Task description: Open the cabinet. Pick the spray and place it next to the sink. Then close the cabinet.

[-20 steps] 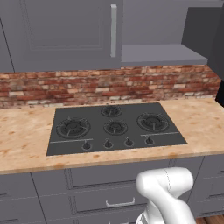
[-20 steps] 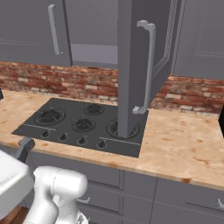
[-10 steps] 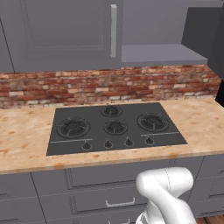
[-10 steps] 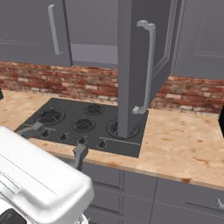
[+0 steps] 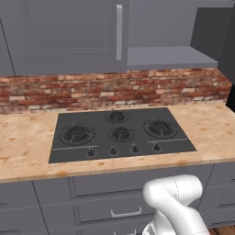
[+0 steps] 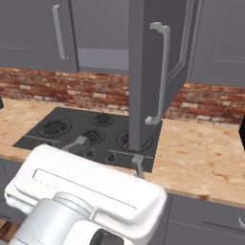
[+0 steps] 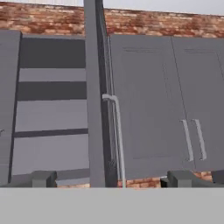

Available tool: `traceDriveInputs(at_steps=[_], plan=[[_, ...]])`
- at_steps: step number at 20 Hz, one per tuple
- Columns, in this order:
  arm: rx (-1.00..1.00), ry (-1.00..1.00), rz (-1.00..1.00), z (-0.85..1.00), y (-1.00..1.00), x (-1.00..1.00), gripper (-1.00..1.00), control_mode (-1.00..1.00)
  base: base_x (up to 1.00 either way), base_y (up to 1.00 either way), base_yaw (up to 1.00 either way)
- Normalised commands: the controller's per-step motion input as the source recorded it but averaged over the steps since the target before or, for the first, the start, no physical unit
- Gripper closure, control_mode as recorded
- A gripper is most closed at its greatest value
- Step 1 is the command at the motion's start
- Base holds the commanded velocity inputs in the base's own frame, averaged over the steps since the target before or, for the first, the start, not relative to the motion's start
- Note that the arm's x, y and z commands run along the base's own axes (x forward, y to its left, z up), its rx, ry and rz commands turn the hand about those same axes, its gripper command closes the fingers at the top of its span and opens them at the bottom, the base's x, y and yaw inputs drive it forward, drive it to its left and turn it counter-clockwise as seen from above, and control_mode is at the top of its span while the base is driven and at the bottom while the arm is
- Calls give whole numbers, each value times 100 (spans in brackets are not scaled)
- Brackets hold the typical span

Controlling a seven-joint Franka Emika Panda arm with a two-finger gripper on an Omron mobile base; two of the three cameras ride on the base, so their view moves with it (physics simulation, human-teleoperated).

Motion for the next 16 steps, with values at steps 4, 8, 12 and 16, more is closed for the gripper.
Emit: traceDriveInputs(at_steps=[4, 8, 12, 16], plan=[[0, 4, 41, 0, -3, 0, -100, -100, 0, 0, 0], [1, 7, 45, 0, 0, 0, -100, -100, 0, 0, 0], [2, 11, 47, 0, 0, 11, -100, -100, 0, 0, 0], [1, 18, 49, 0, 0, 36, -100, -100, 0, 0, 0]])
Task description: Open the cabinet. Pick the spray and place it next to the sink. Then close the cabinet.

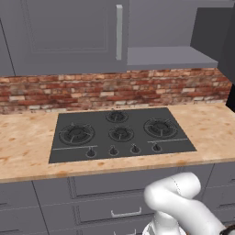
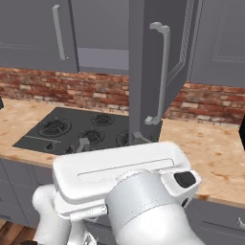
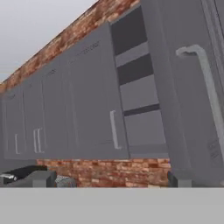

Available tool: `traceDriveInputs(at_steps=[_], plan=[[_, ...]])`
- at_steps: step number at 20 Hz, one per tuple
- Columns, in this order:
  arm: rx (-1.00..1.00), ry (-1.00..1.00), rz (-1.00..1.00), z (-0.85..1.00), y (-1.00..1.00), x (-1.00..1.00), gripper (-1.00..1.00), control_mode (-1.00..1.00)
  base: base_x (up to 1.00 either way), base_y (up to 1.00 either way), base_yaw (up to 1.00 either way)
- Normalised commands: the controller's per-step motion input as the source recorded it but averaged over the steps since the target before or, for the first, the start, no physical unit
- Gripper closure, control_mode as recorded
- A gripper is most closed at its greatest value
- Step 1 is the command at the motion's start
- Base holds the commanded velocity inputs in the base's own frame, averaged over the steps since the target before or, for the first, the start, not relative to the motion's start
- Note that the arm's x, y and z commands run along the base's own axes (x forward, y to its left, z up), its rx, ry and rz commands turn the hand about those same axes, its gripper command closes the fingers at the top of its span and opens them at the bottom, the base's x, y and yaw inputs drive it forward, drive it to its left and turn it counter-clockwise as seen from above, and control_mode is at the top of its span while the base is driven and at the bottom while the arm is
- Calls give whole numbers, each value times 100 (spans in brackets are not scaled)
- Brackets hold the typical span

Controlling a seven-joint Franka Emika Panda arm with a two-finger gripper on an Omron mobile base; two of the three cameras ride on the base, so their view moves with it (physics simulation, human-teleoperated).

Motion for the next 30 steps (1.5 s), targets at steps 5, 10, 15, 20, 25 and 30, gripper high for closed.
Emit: traceDriveInputs(at_steps=[5, 10, 15, 20, 25, 30], plan=[[0, 18, 43, 0, 0, 34, -100, -100, 0, 0, 0], [0, 5, 20, -15, -6, 46, -100, -100, 0, 0, 0], [0, 0, 8, -25, -21, 37, -100, -100, 0, 0, 0], [0, 0, 2, -31, -32, 33, -100, -100, 0, 0, 0], [0, 0, 0, -21, -34, 38, -100, -100, 0, 0, 0], [0, 0, 0, -1, -33, 62, -100, -100, 0, 0, 0]])
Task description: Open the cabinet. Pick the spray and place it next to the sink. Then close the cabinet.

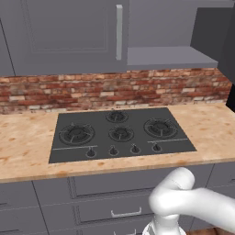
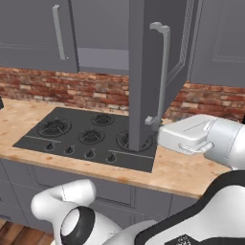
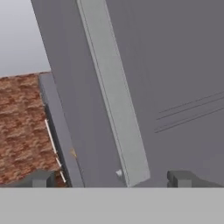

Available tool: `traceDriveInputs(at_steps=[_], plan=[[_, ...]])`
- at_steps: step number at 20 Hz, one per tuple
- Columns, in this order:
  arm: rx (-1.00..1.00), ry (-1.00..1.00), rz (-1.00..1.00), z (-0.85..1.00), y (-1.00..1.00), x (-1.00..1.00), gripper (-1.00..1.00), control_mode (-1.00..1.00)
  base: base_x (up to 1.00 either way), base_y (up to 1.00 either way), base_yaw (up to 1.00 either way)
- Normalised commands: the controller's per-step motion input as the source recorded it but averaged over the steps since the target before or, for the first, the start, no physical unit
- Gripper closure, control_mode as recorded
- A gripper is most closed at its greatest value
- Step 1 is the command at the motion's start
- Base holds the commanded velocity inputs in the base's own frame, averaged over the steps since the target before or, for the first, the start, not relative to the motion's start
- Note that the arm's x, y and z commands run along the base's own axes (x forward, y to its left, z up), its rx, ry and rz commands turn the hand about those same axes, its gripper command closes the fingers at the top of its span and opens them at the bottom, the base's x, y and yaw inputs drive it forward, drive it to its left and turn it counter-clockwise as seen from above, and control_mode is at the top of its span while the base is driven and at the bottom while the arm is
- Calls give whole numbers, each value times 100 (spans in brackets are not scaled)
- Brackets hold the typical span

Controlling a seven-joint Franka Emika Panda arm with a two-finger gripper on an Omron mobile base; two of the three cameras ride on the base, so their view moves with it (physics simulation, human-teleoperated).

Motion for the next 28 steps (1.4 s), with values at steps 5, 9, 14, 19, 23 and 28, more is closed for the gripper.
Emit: traceDriveInputs(at_steps=[5, 9, 14, 19, 23, 28], plan=[[0, 0, 0, -15, -55, 55, -100, -100, 0, 0, 0], [0, 0, 0, -27, -54, 39, -100, -100, 0, 0, 0], [0, 0, 0, -4, -4, 28, -100, -100, 0, 0, 0], [0, -2, 0, 0, 11, 19, -100, -100, 0, 0, 0], [0, -2, 0, 0, 22, 20, -100, -100, 0, 0, 0], [4, -8, 0, 0, 38, 11, -100, -100, 0, 0, 0]])
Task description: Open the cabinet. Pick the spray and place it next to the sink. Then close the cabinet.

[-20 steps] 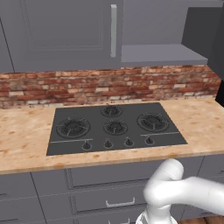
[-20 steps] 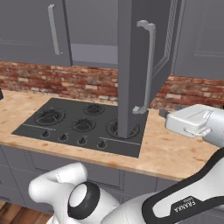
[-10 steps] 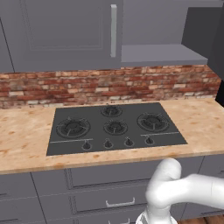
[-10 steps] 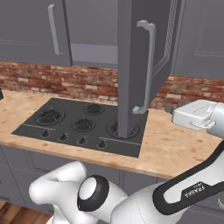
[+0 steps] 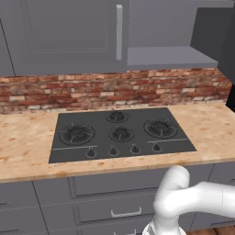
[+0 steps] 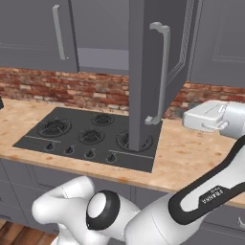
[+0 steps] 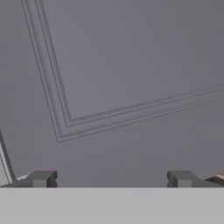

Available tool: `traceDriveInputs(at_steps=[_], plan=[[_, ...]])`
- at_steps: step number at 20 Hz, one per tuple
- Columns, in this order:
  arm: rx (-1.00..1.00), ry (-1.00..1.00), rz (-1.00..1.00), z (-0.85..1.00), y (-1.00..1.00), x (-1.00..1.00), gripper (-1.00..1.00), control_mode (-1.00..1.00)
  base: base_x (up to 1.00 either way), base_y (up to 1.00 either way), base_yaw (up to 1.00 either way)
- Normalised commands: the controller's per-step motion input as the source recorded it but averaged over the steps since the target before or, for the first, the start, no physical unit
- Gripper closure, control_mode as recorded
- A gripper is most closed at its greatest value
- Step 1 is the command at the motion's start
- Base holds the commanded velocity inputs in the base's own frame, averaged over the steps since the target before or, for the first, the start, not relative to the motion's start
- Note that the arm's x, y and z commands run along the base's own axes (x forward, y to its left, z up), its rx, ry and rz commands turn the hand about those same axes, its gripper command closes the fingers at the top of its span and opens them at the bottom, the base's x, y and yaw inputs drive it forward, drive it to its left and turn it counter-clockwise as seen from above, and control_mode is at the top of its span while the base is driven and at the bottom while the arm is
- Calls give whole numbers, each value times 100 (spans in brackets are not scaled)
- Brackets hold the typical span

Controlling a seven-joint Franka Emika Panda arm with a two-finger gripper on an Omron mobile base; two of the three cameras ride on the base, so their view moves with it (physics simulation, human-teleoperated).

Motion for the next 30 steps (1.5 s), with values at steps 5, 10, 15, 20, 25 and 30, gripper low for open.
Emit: traceDriveInputs(at_steps=[5, 10, 15, 20, 25, 30], plan=[[12, -12, 0, 0, 45, 5, -100, -100, 0, 0, 0], [17, -16, 0, 0, 55, 5, -100, -100, 0, 0, 0], [17, -14, 0, 0, 59, 12, -100, -100, 0, 0, 0], [11, -2, 0, 0, 51, 21, -100, -100, 0, 0, 0], [8, 0, 0, 1, 36, 24, -100, -100, 0, 0, 0], [1, 10, 0, 10, 44, 21, -100, -100, 0, 0, 0]])
